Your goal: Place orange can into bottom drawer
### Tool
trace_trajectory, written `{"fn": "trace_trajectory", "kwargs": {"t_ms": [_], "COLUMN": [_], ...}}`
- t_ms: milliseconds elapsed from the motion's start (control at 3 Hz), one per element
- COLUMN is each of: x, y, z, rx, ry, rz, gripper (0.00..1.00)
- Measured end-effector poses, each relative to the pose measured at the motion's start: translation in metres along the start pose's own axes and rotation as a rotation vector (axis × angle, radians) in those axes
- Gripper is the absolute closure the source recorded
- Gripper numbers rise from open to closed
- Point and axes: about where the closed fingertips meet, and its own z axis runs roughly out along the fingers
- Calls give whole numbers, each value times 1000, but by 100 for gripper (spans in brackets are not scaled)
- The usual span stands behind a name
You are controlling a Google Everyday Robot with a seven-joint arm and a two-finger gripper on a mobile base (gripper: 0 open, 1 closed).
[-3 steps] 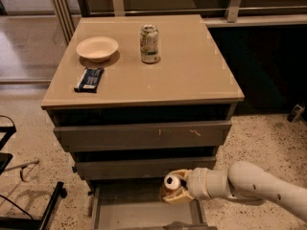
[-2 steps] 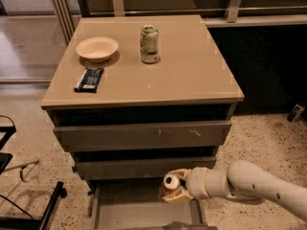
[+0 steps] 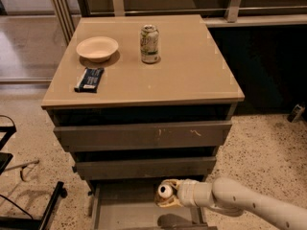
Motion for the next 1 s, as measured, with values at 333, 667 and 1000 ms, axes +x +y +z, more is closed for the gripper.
{"fn": "trace_trajectory", "kwargs": {"t_ms": [333,667,1000], "x": [39,78,130], "y": [3,4,6], "z": [43,74,103], "rx": [-7,-17,-31], "ry": [-15,-2,55], "rz": [0,22,52], "gripper": [100,100,100]}}
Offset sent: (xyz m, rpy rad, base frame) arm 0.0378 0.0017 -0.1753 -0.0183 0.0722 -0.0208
